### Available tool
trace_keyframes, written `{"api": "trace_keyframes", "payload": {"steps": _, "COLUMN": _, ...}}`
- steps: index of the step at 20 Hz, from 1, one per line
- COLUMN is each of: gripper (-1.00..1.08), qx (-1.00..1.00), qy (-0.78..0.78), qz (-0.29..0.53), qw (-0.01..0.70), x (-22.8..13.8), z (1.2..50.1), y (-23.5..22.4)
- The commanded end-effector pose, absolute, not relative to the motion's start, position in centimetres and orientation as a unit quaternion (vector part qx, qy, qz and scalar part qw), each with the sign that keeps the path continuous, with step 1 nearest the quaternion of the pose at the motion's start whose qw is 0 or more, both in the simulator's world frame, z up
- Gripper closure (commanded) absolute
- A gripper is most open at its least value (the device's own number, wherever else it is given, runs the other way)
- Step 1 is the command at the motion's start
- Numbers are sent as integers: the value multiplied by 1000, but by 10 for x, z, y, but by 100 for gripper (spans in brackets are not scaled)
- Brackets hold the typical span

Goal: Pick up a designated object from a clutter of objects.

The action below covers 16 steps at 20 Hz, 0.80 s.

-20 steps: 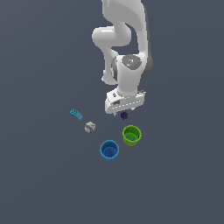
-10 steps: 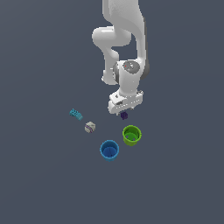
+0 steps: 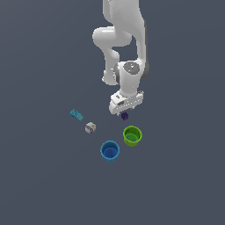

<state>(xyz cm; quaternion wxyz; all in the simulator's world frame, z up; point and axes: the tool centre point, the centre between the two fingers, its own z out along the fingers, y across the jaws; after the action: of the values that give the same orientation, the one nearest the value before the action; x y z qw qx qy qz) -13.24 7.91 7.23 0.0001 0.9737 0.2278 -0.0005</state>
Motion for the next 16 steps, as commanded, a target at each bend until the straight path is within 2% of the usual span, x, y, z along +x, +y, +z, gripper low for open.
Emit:
{"api": "trace_keyframes", "payload": {"steps": 1, "gripper": -92, "qx": 974, "qy": 228, "qz": -1, "qw": 0, "x": -133, "z": 71, "y": 79}}
{"api": "trace_keyframes", "payload": {"steps": 16, "gripper": -92, "qx": 973, "qy": 229, "qz": 0, "qw": 0, "x": -134, "z": 25, "y": 79}}
